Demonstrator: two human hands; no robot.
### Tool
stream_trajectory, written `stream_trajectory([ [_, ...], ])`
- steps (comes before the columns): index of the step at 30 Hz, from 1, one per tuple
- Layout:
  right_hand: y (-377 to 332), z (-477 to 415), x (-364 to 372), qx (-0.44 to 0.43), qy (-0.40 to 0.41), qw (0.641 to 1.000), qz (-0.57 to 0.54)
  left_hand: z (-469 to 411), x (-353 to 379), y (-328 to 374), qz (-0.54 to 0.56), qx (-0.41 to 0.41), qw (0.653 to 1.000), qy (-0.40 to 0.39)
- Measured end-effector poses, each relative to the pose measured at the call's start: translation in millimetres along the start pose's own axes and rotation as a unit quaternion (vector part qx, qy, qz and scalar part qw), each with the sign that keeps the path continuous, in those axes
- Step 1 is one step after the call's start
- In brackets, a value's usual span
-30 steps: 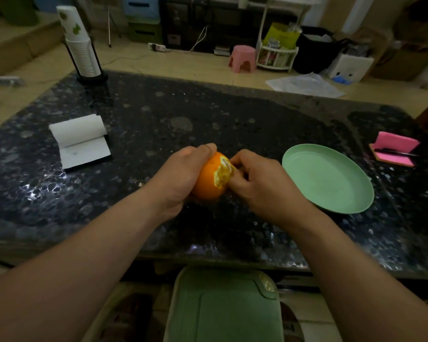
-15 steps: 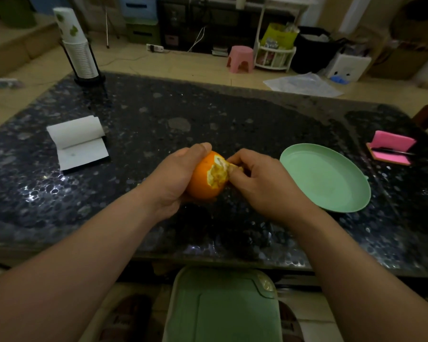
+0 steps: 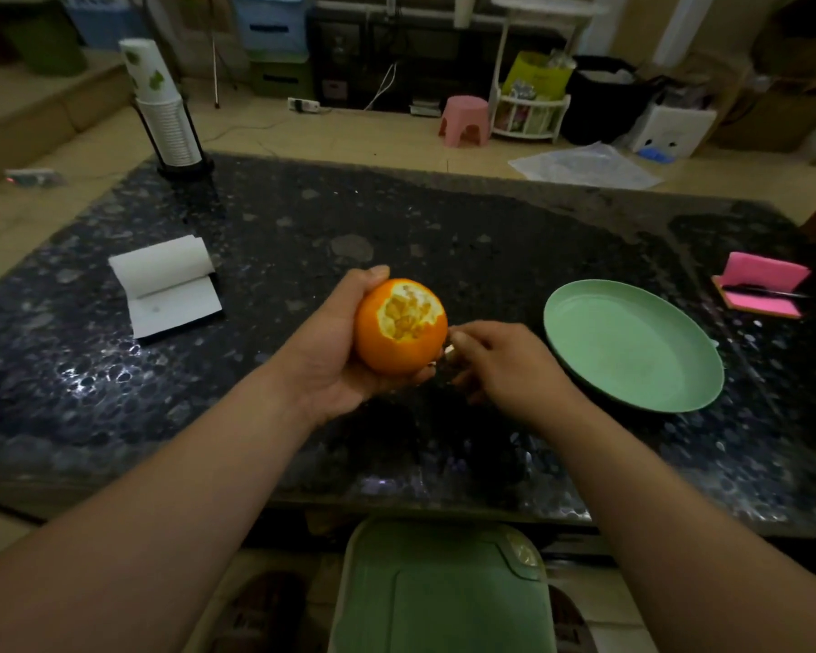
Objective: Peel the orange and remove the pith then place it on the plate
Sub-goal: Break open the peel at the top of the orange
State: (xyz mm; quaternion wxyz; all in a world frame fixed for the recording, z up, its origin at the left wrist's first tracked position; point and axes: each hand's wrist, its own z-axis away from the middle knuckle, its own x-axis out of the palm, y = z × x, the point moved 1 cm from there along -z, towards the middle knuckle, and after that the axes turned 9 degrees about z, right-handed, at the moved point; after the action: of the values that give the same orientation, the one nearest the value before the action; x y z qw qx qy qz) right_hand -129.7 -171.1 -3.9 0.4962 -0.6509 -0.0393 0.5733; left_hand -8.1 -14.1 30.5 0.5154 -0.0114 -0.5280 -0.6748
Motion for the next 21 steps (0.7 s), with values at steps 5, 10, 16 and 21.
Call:
stream_trajectory([
  [5,-4.7,1.6,1.3,-0.018,0.08,0.991,0.104,-10.7,-5.7,-0.5,0.045,0.035,0.997,0.06],
  [10,-27.6,16.7,-5.1,0.018,0.022,0.987,-0.156,-16.5,-7.8,0.8,0.048,0.075,0.995,0.045],
  [16,-39.9,30.6,-6.9,-0.031,0.02,0.975,-0.22,-10.3,1.9,-3.5,0.032,0.102,0.994,-0.015],
  [21,-37.2,35.9,-16.8,-0.081,0.085,0.987,-0.113,-8.5,0.3,-2.5,-0.084,0.074,0.993,-0.022],
])
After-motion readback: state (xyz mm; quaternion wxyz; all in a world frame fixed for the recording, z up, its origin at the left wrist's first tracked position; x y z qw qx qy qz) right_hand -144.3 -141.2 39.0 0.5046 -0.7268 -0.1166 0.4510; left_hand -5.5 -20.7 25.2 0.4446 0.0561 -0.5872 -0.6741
